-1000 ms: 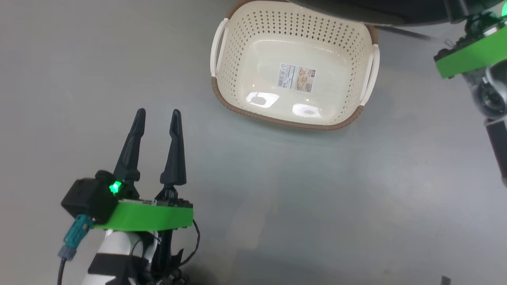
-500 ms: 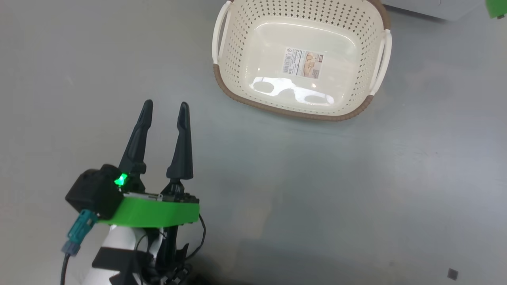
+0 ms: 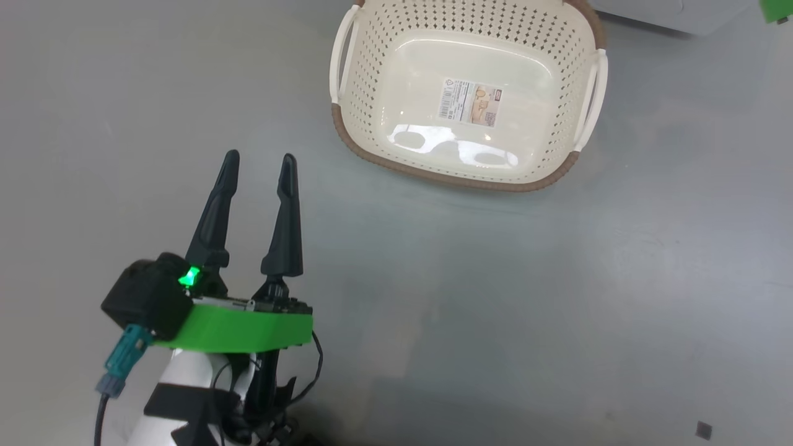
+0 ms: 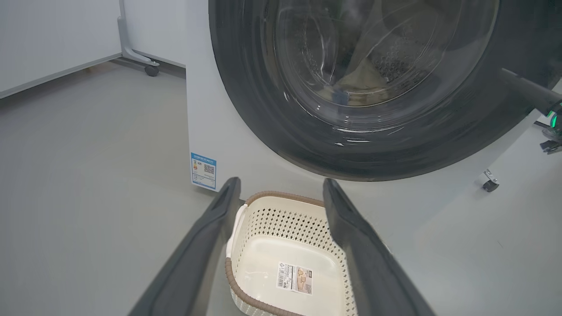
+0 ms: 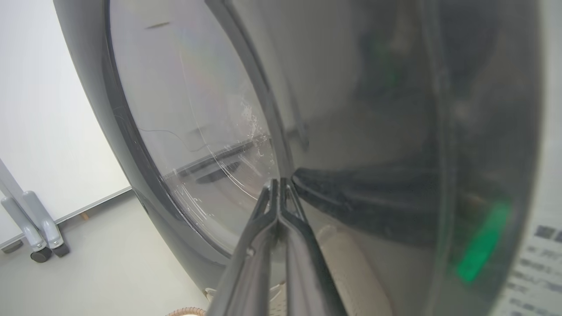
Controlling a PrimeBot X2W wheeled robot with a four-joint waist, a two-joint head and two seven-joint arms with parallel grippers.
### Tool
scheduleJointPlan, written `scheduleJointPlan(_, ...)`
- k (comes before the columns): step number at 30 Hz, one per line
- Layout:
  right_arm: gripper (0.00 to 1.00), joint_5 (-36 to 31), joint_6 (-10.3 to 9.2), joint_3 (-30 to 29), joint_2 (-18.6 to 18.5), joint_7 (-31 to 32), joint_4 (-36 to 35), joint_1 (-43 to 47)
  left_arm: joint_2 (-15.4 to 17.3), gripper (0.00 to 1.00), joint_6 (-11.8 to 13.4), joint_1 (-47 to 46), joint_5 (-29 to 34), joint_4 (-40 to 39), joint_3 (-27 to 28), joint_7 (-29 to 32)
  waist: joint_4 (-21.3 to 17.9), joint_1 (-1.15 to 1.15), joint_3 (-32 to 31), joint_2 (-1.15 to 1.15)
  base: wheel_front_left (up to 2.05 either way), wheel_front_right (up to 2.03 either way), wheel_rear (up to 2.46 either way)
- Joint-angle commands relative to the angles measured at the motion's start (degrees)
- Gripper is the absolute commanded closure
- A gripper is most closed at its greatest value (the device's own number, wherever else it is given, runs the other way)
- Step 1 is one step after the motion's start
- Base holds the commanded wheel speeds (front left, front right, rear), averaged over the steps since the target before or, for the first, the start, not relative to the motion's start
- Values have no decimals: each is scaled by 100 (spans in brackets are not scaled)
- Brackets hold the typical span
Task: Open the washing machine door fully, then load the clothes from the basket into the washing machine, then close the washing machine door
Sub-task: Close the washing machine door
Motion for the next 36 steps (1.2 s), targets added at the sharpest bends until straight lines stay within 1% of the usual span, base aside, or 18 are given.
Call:
scheduleJointPlan(1, 100, 50, -50, -51, -25, -37, -205, 186, 84, 0, 2, 4, -29, -167, 201, -38, -59, 0, -96, 0, 0, 0, 0)
scheduleJointPlan(7, 100, 156, -50, 67, -1, -37, -526, 729, 150, 0, 2, 63, -4, -149, 271, -38, -218, 0, -356, 0, 0, 0, 0)
scheduleJointPlan(12, 100, 297, -50, 152, 85, -37, -860, 1287, 234, 0, 2, 138, 24, -147, 367, -38, -431, 0, -661, 0, 0, 0, 0)
scheduleJointPlan(13, 100, 297, -50, 152, 85, -37, -860, 1287, 234, 0, 2, 138, 24, -147, 367, -38, -431, 0, -661, 0, 0, 0, 0)
scheduleJointPlan(22, 100, 371, -50, 314, 249, -37, -1408, 2374, 419, 0, 2, 392, 65, -61, 551, -38, -870, 0, -1313, 0, 0, 0, 0)
scheduleJointPlan(36, 100, 259, -50, 90, 579, -37, -1979, 3873, 571, 0, 2, 981, 102, 29, 928, -38, -1469, 0, -2203, 0, 0, 0, 0)
